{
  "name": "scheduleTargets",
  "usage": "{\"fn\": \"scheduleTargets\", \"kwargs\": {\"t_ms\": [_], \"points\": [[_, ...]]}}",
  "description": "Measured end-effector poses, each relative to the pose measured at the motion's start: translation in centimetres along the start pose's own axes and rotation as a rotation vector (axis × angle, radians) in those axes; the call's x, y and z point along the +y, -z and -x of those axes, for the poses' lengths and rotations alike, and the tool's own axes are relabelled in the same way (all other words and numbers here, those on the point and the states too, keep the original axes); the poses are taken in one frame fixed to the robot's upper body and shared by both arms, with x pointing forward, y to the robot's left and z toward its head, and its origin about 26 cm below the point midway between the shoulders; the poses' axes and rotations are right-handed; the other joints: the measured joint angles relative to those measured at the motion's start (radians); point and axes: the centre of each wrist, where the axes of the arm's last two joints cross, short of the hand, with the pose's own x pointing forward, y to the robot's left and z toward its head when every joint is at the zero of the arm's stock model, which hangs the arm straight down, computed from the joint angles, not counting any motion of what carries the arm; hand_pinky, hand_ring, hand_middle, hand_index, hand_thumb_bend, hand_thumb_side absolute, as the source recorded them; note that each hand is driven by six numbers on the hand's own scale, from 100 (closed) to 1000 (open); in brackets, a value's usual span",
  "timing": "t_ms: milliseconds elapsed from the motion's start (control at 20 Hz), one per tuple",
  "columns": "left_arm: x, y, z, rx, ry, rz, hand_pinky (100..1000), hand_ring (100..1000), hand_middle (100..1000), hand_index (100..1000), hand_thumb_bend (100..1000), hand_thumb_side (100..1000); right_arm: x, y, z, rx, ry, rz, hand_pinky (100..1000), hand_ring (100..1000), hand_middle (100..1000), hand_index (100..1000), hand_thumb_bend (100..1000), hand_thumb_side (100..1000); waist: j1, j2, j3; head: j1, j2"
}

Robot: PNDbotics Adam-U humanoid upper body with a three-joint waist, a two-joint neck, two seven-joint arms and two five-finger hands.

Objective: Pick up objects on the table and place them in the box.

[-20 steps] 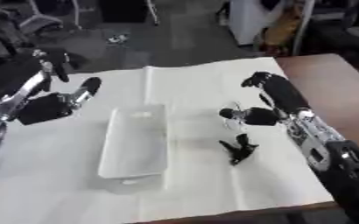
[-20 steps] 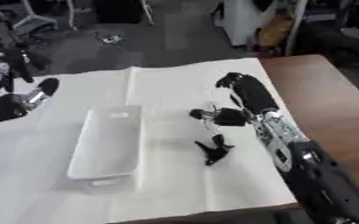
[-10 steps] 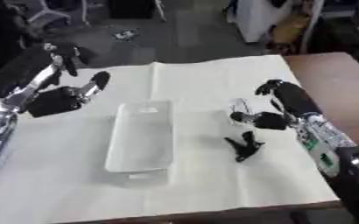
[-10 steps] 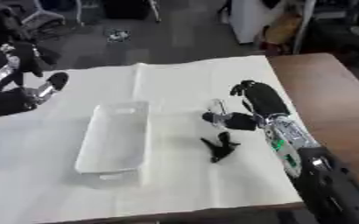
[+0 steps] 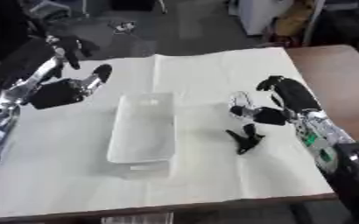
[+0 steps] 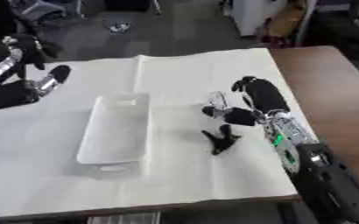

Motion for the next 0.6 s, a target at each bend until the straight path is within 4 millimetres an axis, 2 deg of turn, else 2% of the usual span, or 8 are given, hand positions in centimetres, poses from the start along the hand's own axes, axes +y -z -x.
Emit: {"fn": "scheduleTargets", "kwargs": {"t_ms": [600], "points": [[-0.1, -0.1, 0.0, 0.001, -0.001, 0.003, 325, 560, 662, 826, 236, 1000, 1.3, -0.2, -0.2, 0.031, 0.007, -0.038, 841, 732, 660, 749, 878, 1000, -0.007, -0.003, 0.000, 0.007, 0.011]]}}
